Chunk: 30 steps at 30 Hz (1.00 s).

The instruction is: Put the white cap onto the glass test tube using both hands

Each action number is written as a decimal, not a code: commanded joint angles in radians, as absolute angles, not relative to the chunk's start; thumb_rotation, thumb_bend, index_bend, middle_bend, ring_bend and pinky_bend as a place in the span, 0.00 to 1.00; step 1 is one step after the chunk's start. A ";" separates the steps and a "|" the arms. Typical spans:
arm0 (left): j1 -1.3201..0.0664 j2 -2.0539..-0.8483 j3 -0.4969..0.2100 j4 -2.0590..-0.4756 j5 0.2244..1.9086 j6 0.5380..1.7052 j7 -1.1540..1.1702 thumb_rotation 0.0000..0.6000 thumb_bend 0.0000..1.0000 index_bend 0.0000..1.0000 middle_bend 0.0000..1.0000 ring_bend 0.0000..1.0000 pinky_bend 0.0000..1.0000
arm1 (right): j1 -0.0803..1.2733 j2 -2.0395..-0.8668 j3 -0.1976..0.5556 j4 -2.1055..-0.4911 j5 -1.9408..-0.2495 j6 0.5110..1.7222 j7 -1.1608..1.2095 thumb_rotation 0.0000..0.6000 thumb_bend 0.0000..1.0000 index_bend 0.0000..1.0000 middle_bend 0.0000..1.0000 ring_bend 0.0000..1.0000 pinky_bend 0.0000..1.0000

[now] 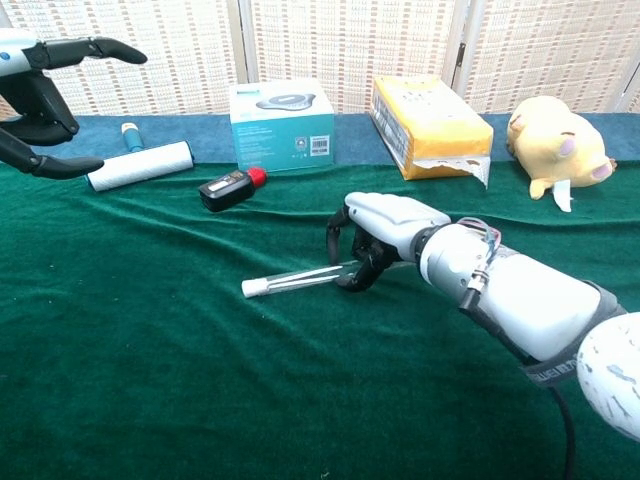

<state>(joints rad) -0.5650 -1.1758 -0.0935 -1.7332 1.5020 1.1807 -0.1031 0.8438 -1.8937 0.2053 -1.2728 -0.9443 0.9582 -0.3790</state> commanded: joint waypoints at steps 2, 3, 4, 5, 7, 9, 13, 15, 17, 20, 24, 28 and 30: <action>-0.563 -1.178 -0.093 -1.731 1.504 1.181 -0.106 1.00 0.36 0.03 1.00 0.92 0.95 | 0.839 -1.885 0.205 -1.287 -0.942 0.953 -0.393 1.00 0.74 0.37 1.00 1.00 1.00; -0.563 -1.179 -0.094 -1.729 1.504 1.181 -0.107 1.00 0.36 0.03 1.00 0.92 0.95 | 0.837 -1.882 0.204 -1.292 -0.940 0.951 -0.398 1.00 0.73 0.35 1.00 1.00 1.00; -0.563 -1.180 -0.094 -1.728 1.505 1.181 -0.108 1.00 0.36 0.03 1.00 0.92 0.95 | 0.836 -1.881 0.204 -1.296 -0.940 0.951 -0.401 1.00 0.73 0.33 1.00 1.00 1.00; -0.562 -1.180 -0.095 -1.727 1.505 1.181 -0.108 1.00 0.36 0.03 1.00 0.92 0.95 | 0.835 -1.879 0.205 -1.299 -0.941 0.950 -0.402 1.00 0.72 0.32 1.00 1.00 1.00; -0.561 -1.181 -0.095 -1.725 1.503 1.181 -0.110 1.00 0.36 0.03 1.00 0.92 0.95 | 0.834 -1.872 0.208 -1.311 -0.940 0.948 -0.406 1.00 0.68 0.29 1.00 1.00 1.00; -0.558 -1.181 -0.098 -1.723 1.502 1.186 -0.112 1.00 0.36 0.03 1.00 0.92 0.95 | 0.828 -1.860 0.213 -1.333 -0.956 0.961 -0.398 1.00 0.65 0.28 1.00 1.00 1.00; -0.541 -1.167 -0.105 -1.710 1.478 1.201 -0.107 1.00 0.36 0.03 1.00 0.91 0.94 | 0.799 -1.772 0.226 -1.444 -1.011 1.020 -0.386 1.00 0.65 0.27 1.00 0.99 1.00; -0.529 -1.153 -0.107 -1.700 1.448 1.200 -0.095 1.00 0.36 0.03 0.98 0.88 0.91 | 0.773 -1.694 0.226 -1.527 -1.036 1.060 -0.401 1.00 0.65 0.27 1.00 0.98 1.00; -0.515 -1.141 -0.110 -1.692 1.416 1.202 -0.089 1.00 0.36 0.06 0.94 0.84 0.86 | 0.746 -1.618 0.216 -1.603 -1.062 1.101 -0.427 1.00 0.65 0.28 0.99 0.96 1.00; -0.487 -1.127 -0.116 -1.663 1.358 1.219 -0.047 1.00 0.36 0.17 0.83 0.76 0.76 | 0.690 -1.490 0.188 -1.713 -1.117 1.180 -0.469 1.00 0.65 0.33 0.91 0.87 1.00; -0.443 -1.135 -0.122 -1.617 1.278 1.267 0.062 1.00 0.36 0.20 0.68 0.62 0.66 | 0.607 -1.337 0.145 -1.820 -1.183 1.260 -0.460 1.00 0.65 0.36 0.70 0.66 0.82; -0.398 -1.127 -0.114 -1.609 1.210 1.296 0.144 1.00 0.36 0.20 0.50 0.42 0.43 | 0.519 -1.218 0.095 -1.867 -1.260 1.327 -0.387 1.00 0.65 0.33 0.45 0.35 0.40; -0.375 -1.126 -0.110 -1.609 1.197 1.314 0.149 1.00 0.36 0.18 0.43 0.35 0.35 | 0.476 -1.172 0.063 -1.866 -1.300 1.352 -0.341 1.00 0.65 0.25 0.32 0.21 0.24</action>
